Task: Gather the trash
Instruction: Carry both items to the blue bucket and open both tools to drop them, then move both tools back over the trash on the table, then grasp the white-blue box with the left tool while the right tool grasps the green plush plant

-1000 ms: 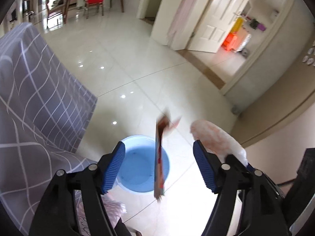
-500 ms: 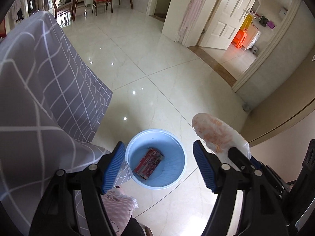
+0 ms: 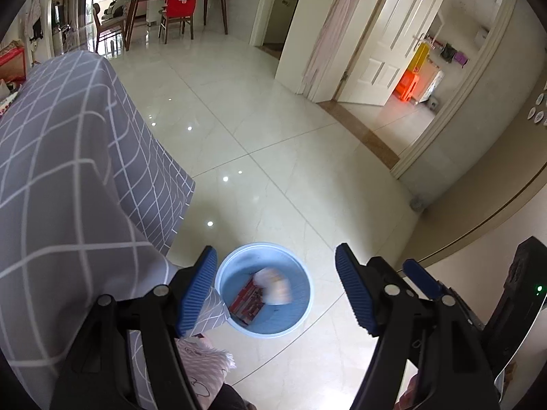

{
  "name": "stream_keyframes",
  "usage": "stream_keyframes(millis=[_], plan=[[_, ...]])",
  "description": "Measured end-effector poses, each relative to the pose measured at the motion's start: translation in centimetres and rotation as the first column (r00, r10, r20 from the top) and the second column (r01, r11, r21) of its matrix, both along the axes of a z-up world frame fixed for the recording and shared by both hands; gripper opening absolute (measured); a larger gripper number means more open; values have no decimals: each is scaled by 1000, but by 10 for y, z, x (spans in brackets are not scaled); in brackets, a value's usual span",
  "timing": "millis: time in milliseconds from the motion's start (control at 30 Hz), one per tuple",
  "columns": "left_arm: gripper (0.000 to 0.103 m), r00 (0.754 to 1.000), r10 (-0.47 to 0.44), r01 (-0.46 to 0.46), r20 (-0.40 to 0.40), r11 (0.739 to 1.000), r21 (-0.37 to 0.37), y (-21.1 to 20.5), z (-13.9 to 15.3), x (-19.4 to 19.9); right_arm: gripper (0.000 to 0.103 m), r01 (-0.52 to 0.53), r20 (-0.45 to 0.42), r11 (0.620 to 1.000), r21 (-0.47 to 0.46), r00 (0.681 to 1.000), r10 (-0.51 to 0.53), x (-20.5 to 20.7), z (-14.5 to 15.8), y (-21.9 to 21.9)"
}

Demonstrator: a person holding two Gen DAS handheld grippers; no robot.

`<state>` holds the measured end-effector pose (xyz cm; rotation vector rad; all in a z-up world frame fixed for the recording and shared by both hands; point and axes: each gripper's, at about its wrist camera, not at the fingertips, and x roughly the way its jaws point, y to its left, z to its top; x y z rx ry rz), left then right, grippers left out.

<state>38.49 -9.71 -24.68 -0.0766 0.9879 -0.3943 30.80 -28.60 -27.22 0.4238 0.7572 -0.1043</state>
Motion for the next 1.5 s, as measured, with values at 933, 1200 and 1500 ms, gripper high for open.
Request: stream_keyframes(millis=[933,1200,1500], plan=[[75,822,516,-531,242,848,-6,344,109,-110,70,-498,140,849,-178,841,523,-12,137,286],[74,817,566,-556,114,824,-106,395,78,-93,71,-560,66,798,-223,808,585,21,124,339],[43,859,506,-500,84,862,-83,395,71,-46,78,-623,-42,734,-269,769,638,74,115,386]])
